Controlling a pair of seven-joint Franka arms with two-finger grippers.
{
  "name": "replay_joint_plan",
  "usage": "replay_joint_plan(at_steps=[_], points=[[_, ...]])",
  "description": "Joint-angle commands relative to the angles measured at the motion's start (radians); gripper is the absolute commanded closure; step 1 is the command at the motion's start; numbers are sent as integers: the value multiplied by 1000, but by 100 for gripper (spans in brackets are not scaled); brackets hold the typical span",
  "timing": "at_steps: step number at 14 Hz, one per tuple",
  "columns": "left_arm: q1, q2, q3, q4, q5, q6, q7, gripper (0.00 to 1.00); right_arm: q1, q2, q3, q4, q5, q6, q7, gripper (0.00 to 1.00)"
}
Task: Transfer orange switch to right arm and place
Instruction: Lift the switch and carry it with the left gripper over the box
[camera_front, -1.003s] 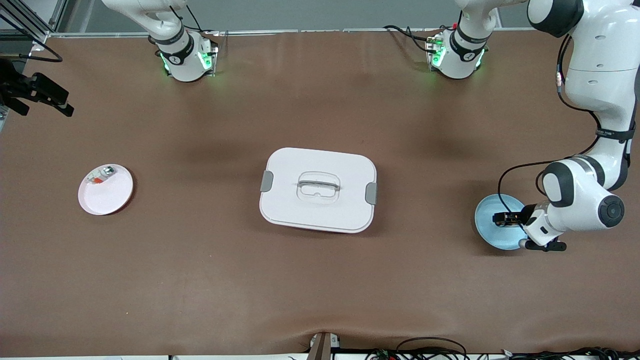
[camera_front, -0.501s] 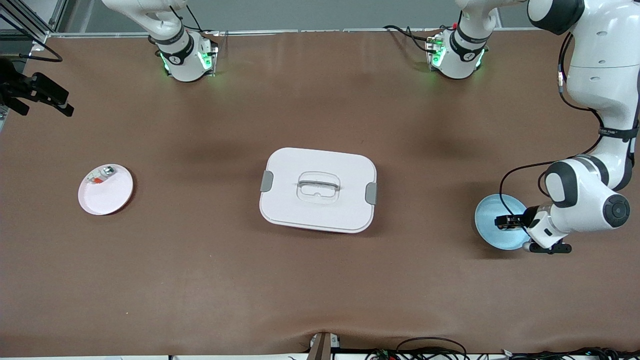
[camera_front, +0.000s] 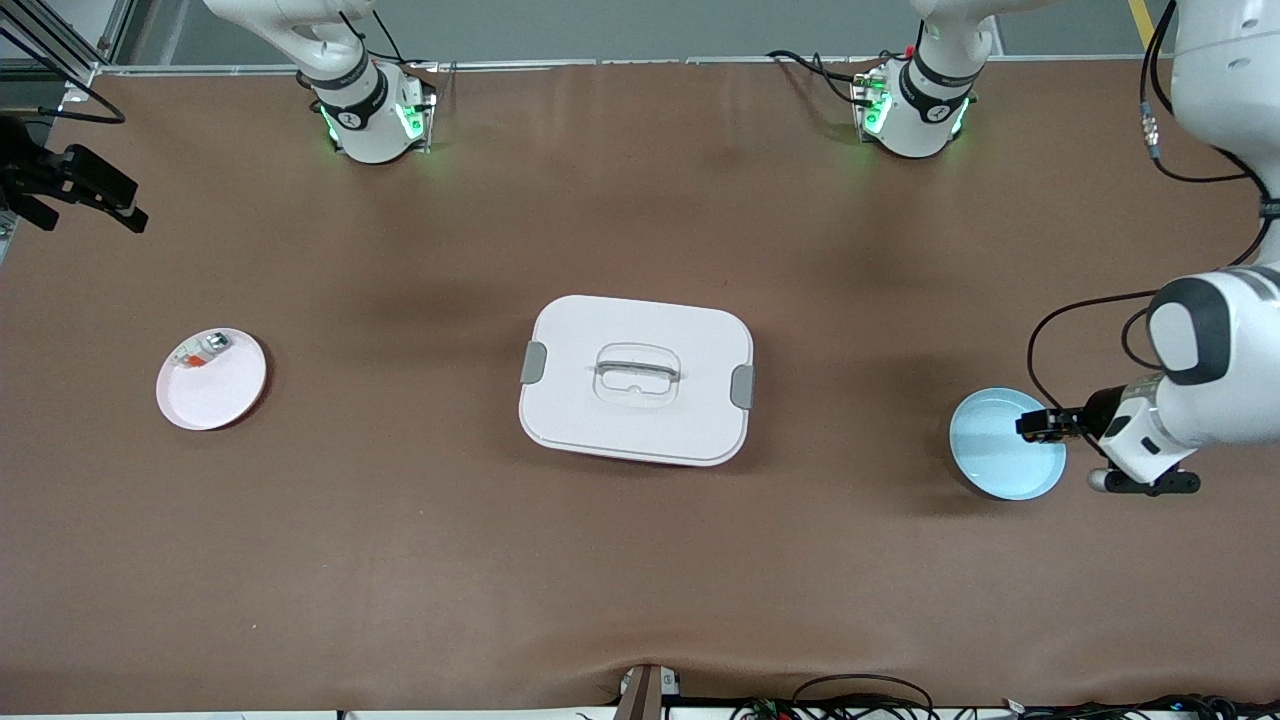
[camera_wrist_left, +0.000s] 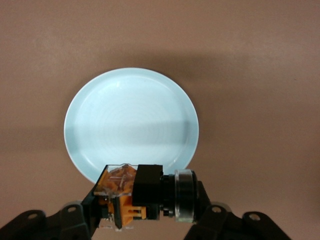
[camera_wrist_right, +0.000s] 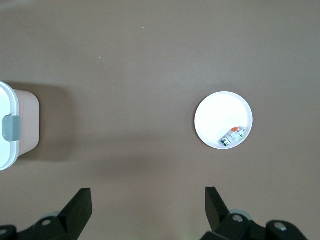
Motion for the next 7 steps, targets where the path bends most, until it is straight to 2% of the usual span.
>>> replay_joint_plan(at_steps=[1,4,7], points=[[0,-64,-17,9,-17,-99,-57,81,8,-30,-2,-27,11,6,20,0],[3,-130,-61,59,-19,-243,-148,81,8,-30,-2,-26,23,6,19,0],[3,-167,-147,128,-46,-363,-309,81,6,-28,-2,-24,25,9,19,0]])
